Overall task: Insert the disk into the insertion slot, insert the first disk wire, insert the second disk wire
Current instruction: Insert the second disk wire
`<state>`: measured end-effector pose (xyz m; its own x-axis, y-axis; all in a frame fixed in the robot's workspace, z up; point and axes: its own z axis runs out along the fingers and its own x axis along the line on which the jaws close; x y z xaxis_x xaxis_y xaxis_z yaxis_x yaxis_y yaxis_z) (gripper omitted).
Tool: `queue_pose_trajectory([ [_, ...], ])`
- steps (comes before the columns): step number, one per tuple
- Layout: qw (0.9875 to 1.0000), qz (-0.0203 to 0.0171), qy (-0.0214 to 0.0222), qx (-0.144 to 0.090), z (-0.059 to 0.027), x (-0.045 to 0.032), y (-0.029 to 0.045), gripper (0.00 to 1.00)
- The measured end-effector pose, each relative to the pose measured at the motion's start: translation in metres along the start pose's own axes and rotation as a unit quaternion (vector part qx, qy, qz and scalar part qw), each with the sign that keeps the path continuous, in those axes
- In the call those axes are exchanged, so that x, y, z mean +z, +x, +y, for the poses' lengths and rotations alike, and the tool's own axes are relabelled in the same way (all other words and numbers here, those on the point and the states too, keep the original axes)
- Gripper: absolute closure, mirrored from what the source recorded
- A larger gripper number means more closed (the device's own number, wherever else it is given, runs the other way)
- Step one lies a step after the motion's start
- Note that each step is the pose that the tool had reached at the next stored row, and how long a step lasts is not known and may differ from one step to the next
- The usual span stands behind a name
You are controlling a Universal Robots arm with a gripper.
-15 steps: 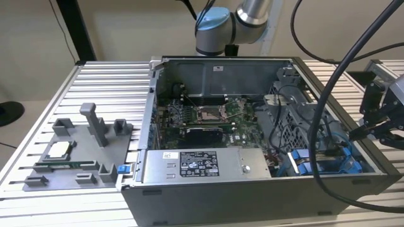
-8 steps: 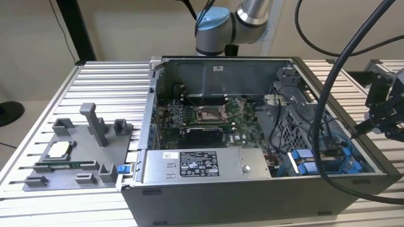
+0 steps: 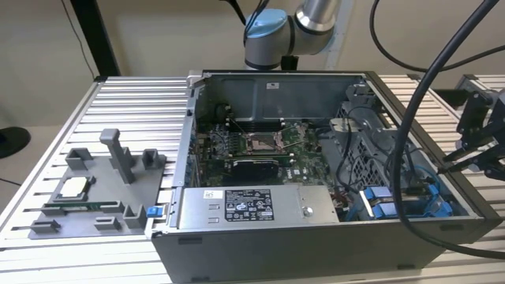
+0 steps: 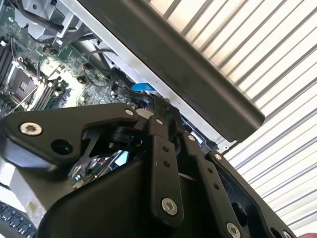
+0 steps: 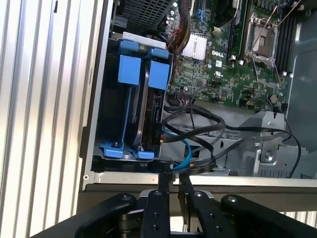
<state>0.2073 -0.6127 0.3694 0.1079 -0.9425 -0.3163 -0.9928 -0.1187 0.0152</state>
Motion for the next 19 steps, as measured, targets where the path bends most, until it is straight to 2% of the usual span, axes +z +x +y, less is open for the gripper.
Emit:
queue_pose_trajectory([
  [2,1.0000,0.0017,-0.0007,-0.001,0.0000,0.0005,0.0004,0.00],
  [5,1.0000,0.0066,-0.0018,-0.003,-0.0001,0.0021,0.0011,0.00],
  [9,0.9998,0.0176,-0.0033,-0.003,-0.0001,0.0057,0.0023,0.00],
  [12,0.9996,0.0287,-0.0045,-0.002,0.0000,0.0083,0.0024,0.00],
  [19,0.9996,0.0290,-0.0029,0.005,0.0009,0.0119,-0.0008,0.00],
])
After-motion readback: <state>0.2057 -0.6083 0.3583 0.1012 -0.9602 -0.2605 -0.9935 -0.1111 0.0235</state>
